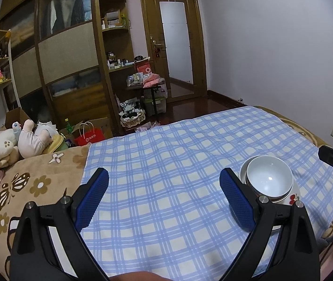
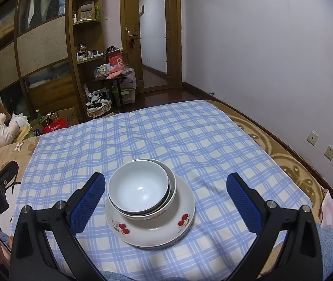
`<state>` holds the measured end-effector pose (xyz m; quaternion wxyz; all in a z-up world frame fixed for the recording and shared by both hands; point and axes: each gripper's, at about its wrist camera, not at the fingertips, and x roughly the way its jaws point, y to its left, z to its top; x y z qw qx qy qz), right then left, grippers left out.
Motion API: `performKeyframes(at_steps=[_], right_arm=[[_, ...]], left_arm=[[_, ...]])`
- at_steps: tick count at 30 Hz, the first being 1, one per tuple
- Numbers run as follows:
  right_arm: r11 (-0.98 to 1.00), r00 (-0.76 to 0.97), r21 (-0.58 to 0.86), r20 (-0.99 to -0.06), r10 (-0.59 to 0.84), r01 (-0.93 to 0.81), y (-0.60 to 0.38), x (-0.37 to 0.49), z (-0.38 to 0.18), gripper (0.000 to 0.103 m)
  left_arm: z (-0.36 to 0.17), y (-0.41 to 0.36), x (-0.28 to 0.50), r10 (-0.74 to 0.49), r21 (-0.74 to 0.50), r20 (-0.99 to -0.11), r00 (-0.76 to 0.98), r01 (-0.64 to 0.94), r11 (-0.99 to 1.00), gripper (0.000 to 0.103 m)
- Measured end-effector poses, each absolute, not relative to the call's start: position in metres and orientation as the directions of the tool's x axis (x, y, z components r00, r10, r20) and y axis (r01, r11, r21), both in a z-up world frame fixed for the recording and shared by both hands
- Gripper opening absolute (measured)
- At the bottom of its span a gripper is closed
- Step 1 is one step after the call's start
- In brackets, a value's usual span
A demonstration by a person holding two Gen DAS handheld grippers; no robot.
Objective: Organize plates and bowls
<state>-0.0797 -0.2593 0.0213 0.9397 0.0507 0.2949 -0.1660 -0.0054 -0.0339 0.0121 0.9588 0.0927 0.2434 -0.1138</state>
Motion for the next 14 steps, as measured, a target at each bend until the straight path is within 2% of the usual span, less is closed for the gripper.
performKeyframes(at_steps=[14], right_arm=[[0.940,0.770,-0.002,-0.572,-0.281,0.342,-0.2613,-0.0787,0.0226,0.103]], left_arm=[[0.0099,-0.0346,-0.0035,-0.182,0.112,-0.504,0.844,0.273,0.955,0.094]])
